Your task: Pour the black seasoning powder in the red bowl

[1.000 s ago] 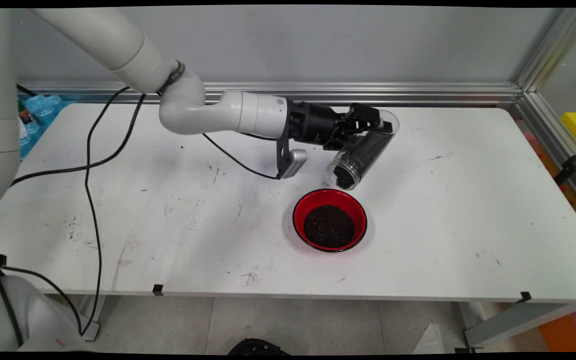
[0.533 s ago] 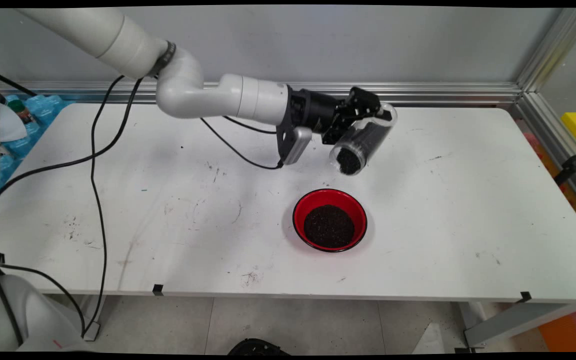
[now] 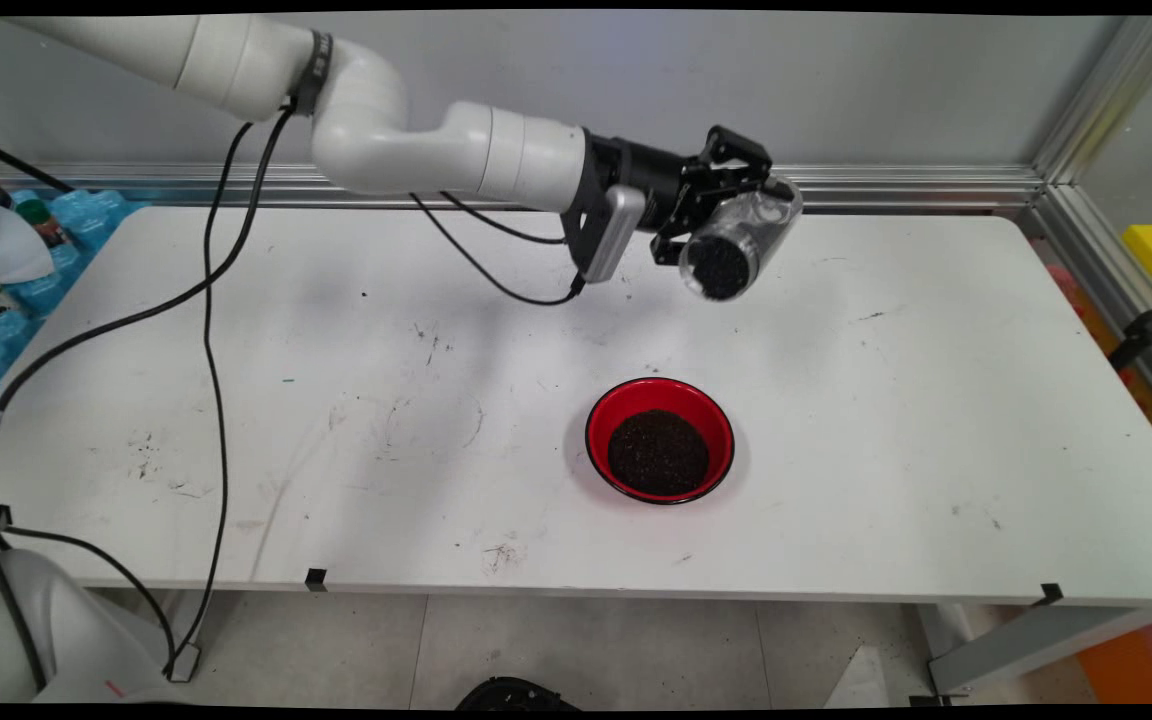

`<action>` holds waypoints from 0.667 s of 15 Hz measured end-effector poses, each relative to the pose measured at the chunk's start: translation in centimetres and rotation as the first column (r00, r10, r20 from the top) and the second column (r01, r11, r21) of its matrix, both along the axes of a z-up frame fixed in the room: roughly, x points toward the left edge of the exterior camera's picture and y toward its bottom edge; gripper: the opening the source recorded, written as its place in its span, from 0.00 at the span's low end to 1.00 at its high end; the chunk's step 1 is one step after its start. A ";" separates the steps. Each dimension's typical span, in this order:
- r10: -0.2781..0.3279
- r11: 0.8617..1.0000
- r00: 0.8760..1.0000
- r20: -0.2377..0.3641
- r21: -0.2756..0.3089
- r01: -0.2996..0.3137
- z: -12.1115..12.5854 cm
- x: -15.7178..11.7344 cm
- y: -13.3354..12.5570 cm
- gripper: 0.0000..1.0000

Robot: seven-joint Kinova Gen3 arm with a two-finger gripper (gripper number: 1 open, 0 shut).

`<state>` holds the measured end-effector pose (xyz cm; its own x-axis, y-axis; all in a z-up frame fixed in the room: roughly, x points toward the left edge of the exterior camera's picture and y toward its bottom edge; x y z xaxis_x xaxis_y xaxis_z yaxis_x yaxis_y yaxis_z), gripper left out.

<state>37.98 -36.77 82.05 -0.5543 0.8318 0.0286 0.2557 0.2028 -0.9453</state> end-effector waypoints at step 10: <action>0.098 0.977 0.987 -0.127 0.203 -0.071 3.6 -1.0 -1.8 0.00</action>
<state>36.98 -38.53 85.64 -0.6020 0.7525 0.2670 0.1015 0.4038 -0.9092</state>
